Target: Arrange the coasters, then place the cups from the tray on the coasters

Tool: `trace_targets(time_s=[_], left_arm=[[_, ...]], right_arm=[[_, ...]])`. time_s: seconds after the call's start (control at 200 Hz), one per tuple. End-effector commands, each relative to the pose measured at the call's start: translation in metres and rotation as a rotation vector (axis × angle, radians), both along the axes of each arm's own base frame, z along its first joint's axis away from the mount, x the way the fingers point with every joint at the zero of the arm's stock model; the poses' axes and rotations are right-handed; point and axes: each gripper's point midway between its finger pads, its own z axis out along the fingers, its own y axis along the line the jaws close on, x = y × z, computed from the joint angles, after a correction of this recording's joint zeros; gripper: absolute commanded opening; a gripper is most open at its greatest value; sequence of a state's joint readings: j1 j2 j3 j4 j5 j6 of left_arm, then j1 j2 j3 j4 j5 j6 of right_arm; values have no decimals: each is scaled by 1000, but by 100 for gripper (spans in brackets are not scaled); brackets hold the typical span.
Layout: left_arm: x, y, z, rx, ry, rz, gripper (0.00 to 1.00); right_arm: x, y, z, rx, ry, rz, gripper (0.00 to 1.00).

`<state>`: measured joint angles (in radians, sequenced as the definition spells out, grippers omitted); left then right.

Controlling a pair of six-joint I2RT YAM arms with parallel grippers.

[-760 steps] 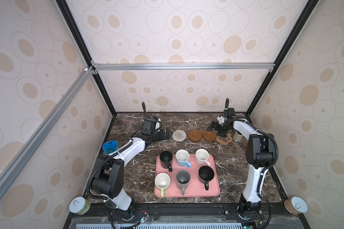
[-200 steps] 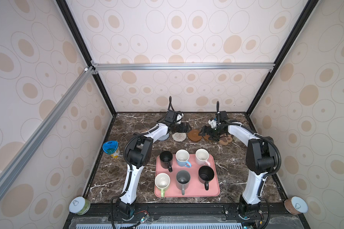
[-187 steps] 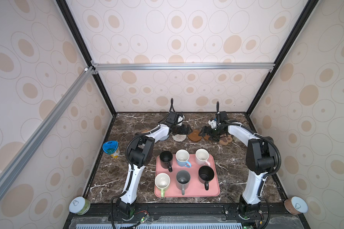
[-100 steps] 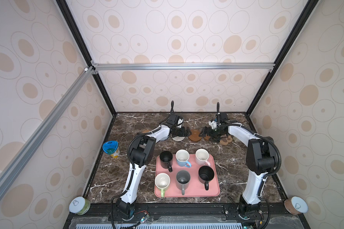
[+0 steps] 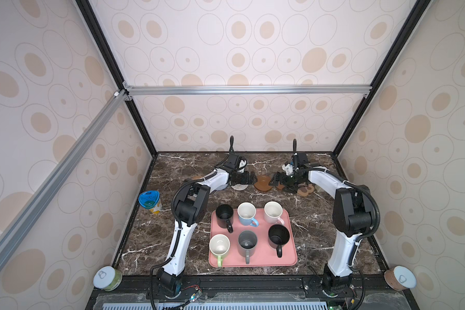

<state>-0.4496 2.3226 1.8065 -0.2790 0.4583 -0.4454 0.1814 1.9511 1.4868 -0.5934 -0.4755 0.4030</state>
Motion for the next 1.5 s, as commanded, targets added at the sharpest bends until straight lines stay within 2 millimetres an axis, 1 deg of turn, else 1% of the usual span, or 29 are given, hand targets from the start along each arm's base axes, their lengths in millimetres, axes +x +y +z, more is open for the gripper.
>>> trace_targets(time_s=[0.0, 0.045, 0.165, 0.29, 0.375, 0.495, 0.52, 0.555, 0.575, 0.63, 0.64, 0.69, 0.765, 0.79, 0.85, 0.93, 1.096, 1.286, 1.416, 1.421, 1.431, 1.491], left_arm=[[6, 3, 24, -36, -31, 24, 100], [6, -2, 36, -72, -44, 10, 100], [11, -6, 64, -105, -92, 7, 100], [11, -2, 87, -122, -129, 15, 100], [7, 9, 98, -130, -151, 45, 100], [-3, 33, 110, -161, -166, 105, 100], [-7, 39, 109, -163, -162, 116, 100], [-12, 46, 112, -170, -169, 127, 100], [-16, 51, 110, -168, -165, 133, 100], [-25, 62, 113, -166, -170, 142, 100], [-27, 64, 110, -162, -165, 144, 100], [-35, 73, 111, -155, -164, 152, 100], [-47, 87, 107, -147, -152, 170, 100], [-48, 95, 105, -131, -158, 197, 100], [-57, 103, 103, -132, -158, 210, 100], [-67, 109, 99, -127, -152, 217, 100], [-80, 119, 94, -139, -142, 244, 100], [-85, 125, 94, -142, -150, 254, 100], [-87, 128, 93, -135, -150, 256, 100], [-88, 128, 92, -135, -149, 256, 100], [-88, 129, 92, -135, -148, 257, 100], [-89, 130, 91, -133, -147, 261, 100]], right_arm=[[17, 2, 25, 28, -64, -15, 92], [23, 4, 27, 40, -71, -23, 92], [40, 11, 27, 80, -78, -40, 92], [57, 20, 20, 133, -68, -50, 92], [67, 26, 14, 149, -60, -47, 92], [72, 34, 0, 161, -22, -43, 92], [73, 35, -2, 164, -19, -43, 92], [74, 37, -5, 168, -16, -43, 92], [75, 38, -6, 170, -15, -43, 92], [76, 41, -10, 175, -12, -41, 92], [77, 41, -11, 176, -12, -42, 92], [78, 44, -15, 180, -1, -39, 92], [80, 49, -20, 192, 12, -32, 92], [80, 51, -22, 193, 16, -29, 92], [81, 57, -26, 194, 25, -22, 92], [83, 64, -32, 195, 37, -13, 92], [86, 78, -45, 198, 67, 0, 92], [84, 93, -55, 212, 93, 14, 92], [85, 94, -61, 215, 107, 10, 92], [81, 101, -61, 214, 108, 23, 92], [79, 106, -61, 214, 110, 31, 92], [76, 110, -64, 214, 118, 36, 92]])
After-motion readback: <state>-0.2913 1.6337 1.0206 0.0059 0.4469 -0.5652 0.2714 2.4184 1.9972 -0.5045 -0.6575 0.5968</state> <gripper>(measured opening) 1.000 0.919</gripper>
